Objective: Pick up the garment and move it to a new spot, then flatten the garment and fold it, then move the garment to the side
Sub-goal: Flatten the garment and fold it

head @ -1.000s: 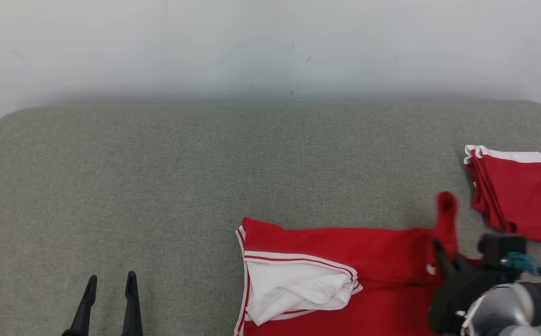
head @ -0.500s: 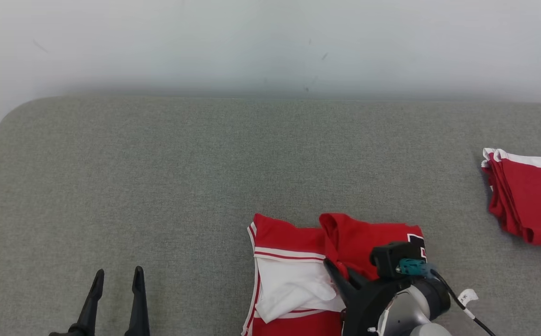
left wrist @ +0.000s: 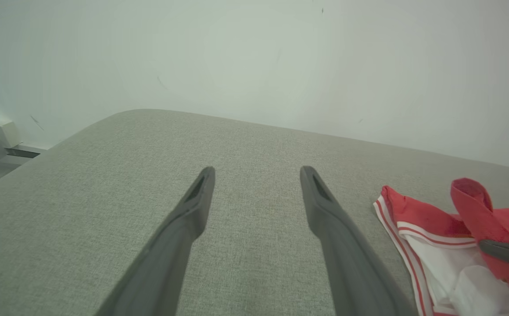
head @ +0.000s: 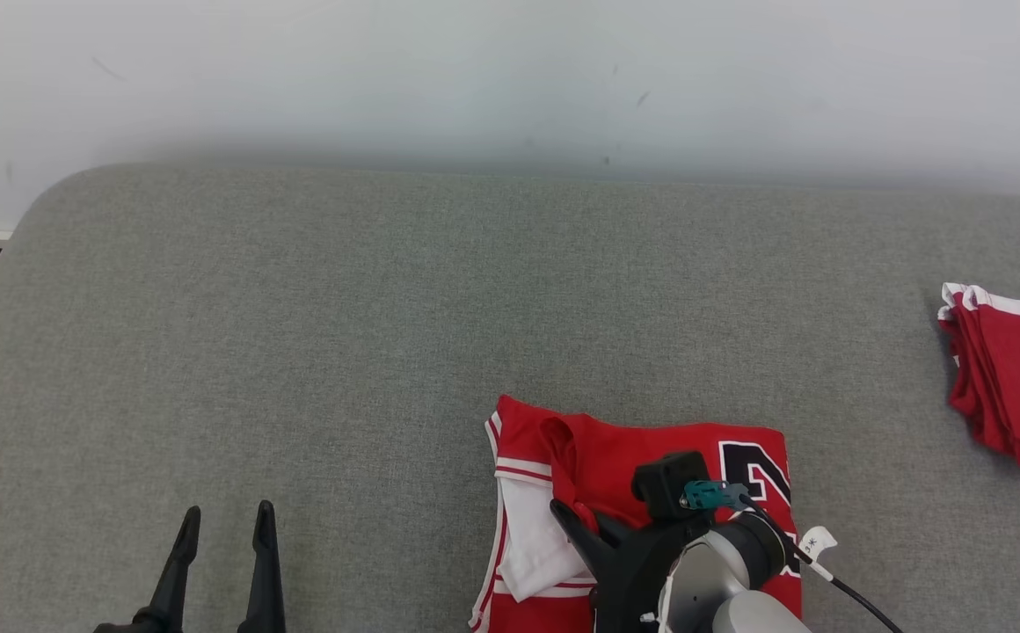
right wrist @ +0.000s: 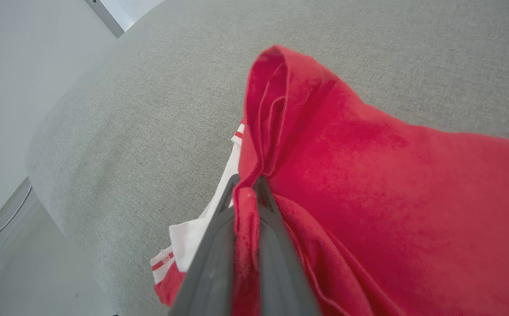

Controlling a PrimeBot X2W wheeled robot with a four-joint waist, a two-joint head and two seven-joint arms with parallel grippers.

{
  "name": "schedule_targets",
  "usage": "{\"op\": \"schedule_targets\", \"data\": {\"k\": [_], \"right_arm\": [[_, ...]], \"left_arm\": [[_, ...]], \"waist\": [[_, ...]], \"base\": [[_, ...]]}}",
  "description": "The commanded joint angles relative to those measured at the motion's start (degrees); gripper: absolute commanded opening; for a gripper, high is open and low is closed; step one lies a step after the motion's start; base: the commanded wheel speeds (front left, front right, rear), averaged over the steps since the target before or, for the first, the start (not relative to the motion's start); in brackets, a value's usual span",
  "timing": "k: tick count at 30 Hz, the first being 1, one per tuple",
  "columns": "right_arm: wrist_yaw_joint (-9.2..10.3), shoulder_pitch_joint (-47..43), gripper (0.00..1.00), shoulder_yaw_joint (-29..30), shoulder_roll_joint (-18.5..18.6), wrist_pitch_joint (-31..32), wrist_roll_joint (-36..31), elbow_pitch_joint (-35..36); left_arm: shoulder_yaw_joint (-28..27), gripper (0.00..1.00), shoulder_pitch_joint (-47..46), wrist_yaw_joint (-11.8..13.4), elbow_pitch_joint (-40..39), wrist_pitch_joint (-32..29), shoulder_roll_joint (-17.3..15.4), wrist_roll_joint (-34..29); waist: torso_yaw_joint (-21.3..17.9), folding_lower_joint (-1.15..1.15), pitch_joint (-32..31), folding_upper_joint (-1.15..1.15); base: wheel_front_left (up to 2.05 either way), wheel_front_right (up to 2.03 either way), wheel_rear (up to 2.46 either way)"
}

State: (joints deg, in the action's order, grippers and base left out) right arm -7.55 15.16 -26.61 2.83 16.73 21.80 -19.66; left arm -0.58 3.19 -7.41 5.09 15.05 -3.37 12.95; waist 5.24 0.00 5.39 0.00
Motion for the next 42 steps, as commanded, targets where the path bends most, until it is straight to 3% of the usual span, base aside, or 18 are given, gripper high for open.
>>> {"op": "schedule_targets", "data": {"k": [1, 6, 7, 8, 14, 17, 25, 31, 32, 33, 34, 35, 42], "right_arm": [[0.13, 1.2, 0.0, -0.4, 0.1, -0.7, 0.6, -0.9], [0.13, 3.3, 0.0, -1.7, 0.1, -2.2, 2.1, -4.6], [0.13, 3.6, 0.24, -2.0, 0.1, -2.6, 2.9, -4.9], [0.13, 3.8, 1.0, -2.3, 0.1, -3.4, 4.6, -4.8], [0.13, 5.0, 1.0, -4.5, 0.1, -8.1, 16.3, -1.5], [0.13, 5.0, 1.0, -3.0, 0.1, -9.6, 18.7, 0.9], [0.13, -1.5, 1.0, 13.6, 2.5, -5.8, -2.4, 4.3], [0.13, -6.8, 1.0, 15.8, 1.8, -2.6, -8.8, 7.1], [0.13, -7.4, 0.85, 15.2, 1.7, -2.1, -9.5, 7.5], [0.13, -8.0, 0.36, 14.6, 1.5, -1.7, -9.9, 7.8], [0.13, -8.4, 0.15, 13.6, 1.3, -1.3, -10.1, 8.0], [0.13, -8.6, 0.0, 12.6, 1.1, -1.1, -10.5, 8.0], [0.13, -8.1, 0.0, 4.2, 0.5, 0.8, -11.9, 5.0]], "left_arm": [[-0.1, 1.0, -0.8, -0.1, 0.1, 0.1, 0.0, 0.1], [0.2, 1.0, -1.2, -0.1, 0.4, 0.1, 0.0, 0.0], [0.2, 1.0, -1.1, -0.1, 0.5, 0.1, 0.0, 0.0], [0.2, 1.0, -1.1, -0.1, 0.6, 0.1, 0.0, 0.1], [-0.3, 1.0, -0.5, -0.1, 0.8, 0.1, 0.1, 0.2], [-0.5, 1.0, 0.2, -0.1, 0.7, 0.1, 0.1, 0.2], [-0.5, 1.0, 1.3, -0.1, 0.3, 0.1, 0.2, 0.5], [-0.3, 1.0, 0.9, -0.1, 0.4, 0.1, 0.3, 0.6], [-0.3, 1.0, 0.8, -0.1, 0.4, 0.1, 0.3, 0.6], [-0.4, 1.0, 0.7, -0.1, 0.3, 0.1, 0.3, 0.7], [-0.4, 1.0, 0.6, -0.1, 0.4, 0.1, 0.3, 0.7], [-0.3, 1.0, 0.4, -0.1, 0.4, 0.1, 0.3, 0.7], [0.0, 1.0, -0.9, -0.1, 0.7, 0.1, 0.3, 0.7]], "waist": [[0.1, 0.0, 0.2, 0.0], [0.7, 0.0, 0.3, 0.0], [0.8, 0.0, 0.3, 0.0], [0.9, 0.0, 0.3, 0.0], [0.7, 0.0, -0.4, 0.0], [0.3, 0.0, -1.1, 0.0], [-1.1, 0.0, -1.6, 0.0], [-1.4, 0.0, -1.3, 0.0], [-1.5, 0.0, -1.3, 0.0], [-1.5, 0.0, -1.2, 0.0], [-1.5, 0.0, -1.1, 0.0], [-1.5, 0.0, -1.0, 0.0], [-0.6, 0.0, -0.4, 0.0]], "base": [[0.0, 0.0, 0.0], [0.0, 0.0, 0.0], [0.0, 0.0, 0.0], [0.0, 0.0, 0.0], [0.0, 0.0, 0.0], [0.0, 0.0, 0.0], [0.0, 0.0, 0.0], [0.0, 0.0, 0.0], [0.0, 0.0, 0.0], [0.0, 0.0, 0.0], [0.0, 0.0, 0.0], [0.0, 0.0, 0.0], [0.0, 0.0, 0.0]]}}
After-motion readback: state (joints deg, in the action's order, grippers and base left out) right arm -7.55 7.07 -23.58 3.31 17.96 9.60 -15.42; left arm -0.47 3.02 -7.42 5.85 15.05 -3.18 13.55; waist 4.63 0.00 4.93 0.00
